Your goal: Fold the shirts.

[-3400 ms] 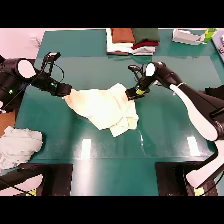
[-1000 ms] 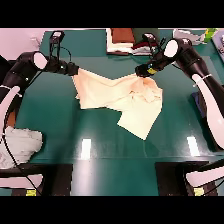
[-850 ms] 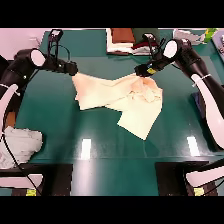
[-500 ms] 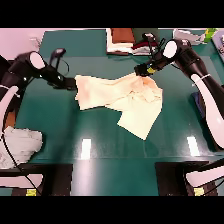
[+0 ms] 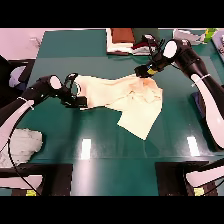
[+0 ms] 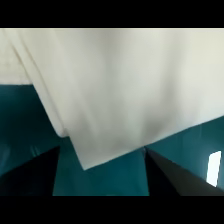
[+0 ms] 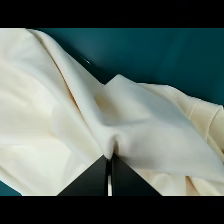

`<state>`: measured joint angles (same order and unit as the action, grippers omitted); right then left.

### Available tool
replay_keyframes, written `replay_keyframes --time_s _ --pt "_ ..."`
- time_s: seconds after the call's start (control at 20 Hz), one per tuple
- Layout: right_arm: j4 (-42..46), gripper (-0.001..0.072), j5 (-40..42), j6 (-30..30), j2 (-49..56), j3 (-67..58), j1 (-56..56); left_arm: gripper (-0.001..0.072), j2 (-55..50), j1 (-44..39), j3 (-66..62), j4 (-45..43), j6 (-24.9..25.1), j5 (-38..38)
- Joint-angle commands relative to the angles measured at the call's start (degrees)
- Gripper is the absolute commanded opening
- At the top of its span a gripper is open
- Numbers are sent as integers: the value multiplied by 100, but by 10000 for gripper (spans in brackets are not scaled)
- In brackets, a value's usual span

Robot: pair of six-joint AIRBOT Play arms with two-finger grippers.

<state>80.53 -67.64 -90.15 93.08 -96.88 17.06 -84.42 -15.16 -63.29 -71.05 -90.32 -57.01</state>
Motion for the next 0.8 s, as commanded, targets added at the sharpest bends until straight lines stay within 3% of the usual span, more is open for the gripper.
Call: replay_keyframes --time_s 0.0,0.1,0.15,0.2,0.35,0.4,0.7,0.75 --pt "0 18 -70 0 2 -4 2 604 -15 -39 111 81 -127 212" --pt "0 17 -72 0 2 -4 2 605 -15 -39 114 81 -118 149" --pt "0 18 -70 0 2 -4 2 499 -15 -39 111 81 -118 116" --pt "0 18 -70 0 2 -4 2 333 -15 -39 111 81 -114 87" --pt "0 18 -70 -2 2 -4 2 175 -15 -39 111 72 -105 138" --pt "0 18 -70 -2 2 -4 2 25 -15 -39 111 70 68 197" --pt "4 22 -391 7 -44 -4 -101 25 264 214 -654 -367 181 -201" --pt "2 114 -485 26 -98 -4 -162 25 382 286 -802 -485 304 -321"
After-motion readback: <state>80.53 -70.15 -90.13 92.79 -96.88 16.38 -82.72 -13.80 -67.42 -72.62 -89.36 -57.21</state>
